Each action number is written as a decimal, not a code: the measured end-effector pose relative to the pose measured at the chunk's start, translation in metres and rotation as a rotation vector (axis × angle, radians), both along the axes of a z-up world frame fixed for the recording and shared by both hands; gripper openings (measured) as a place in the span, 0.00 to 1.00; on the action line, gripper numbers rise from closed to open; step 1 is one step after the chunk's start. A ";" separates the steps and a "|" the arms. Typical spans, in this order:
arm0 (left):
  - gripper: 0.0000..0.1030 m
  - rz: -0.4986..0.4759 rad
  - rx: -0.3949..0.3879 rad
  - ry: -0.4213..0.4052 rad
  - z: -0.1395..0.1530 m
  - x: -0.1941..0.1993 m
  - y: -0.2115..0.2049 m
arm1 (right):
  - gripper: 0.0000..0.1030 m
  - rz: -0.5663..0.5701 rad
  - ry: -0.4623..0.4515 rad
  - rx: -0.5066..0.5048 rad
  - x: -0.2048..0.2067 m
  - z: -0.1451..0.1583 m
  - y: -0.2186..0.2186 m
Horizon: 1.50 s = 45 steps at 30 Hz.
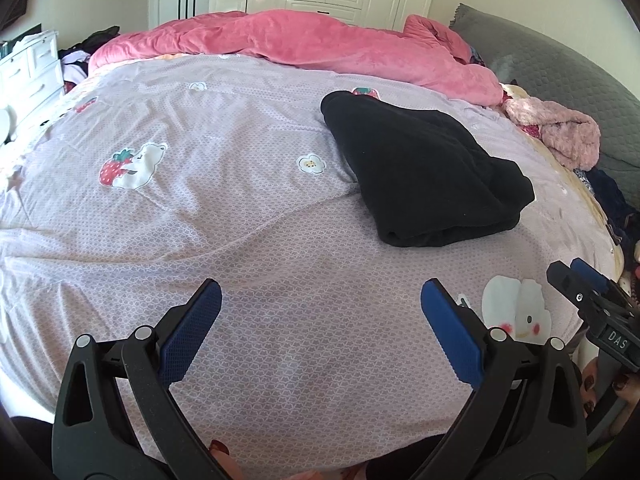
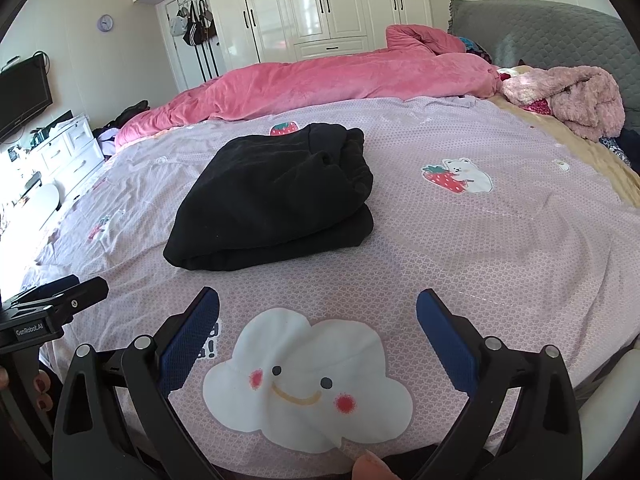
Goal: Fold small clothes
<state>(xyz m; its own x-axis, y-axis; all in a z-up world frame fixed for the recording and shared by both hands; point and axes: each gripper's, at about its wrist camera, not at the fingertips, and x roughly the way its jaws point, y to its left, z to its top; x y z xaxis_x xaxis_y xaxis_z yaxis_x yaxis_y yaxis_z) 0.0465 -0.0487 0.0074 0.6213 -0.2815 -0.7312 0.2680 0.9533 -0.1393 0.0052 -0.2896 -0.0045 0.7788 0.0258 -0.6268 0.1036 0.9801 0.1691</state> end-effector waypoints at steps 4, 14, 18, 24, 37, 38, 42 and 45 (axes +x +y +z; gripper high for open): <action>0.91 -0.003 -0.001 0.003 -0.001 0.000 0.000 | 0.96 0.001 0.001 -0.002 0.000 0.000 0.000; 0.91 -0.004 0.006 -0.002 0.000 0.000 0.000 | 0.96 0.002 0.008 -0.008 -0.002 0.000 0.000; 0.91 -0.002 0.015 -0.001 0.000 0.000 -0.001 | 0.96 0.002 0.012 -0.010 -0.002 -0.001 0.000; 0.91 0.003 0.016 0.002 0.000 0.000 -0.001 | 0.96 0.002 0.013 -0.015 -0.002 0.000 0.001; 0.91 0.017 0.004 0.008 0.000 0.001 0.003 | 0.96 -0.003 0.013 -0.023 -0.005 0.002 0.001; 0.91 0.016 0.003 0.009 0.000 0.001 0.002 | 0.96 -0.004 0.013 -0.024 -0.005 0.002 0.001; 0.91 0.015 0.025 0.005 -0.001 0.001 0.000 | 0.96 -0.007 0.016 -0.028 -0.006 0.003 0.000; 0.91 0.009 0.026 0.008 -0.001 0.000 0.000 | 0.96 -0.007 0.016 -0.030 -0.007 0.004 0.000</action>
<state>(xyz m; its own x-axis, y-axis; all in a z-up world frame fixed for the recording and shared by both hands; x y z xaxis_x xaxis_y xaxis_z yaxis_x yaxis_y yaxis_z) 0.0468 -0.0490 0.0064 0.6180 -0.2571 -0.7430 0.2588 0.9589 -0.1165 -0.0023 -0.2895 -0.0007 0.7688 0.0015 -0.6395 0.1132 0.9839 0.1383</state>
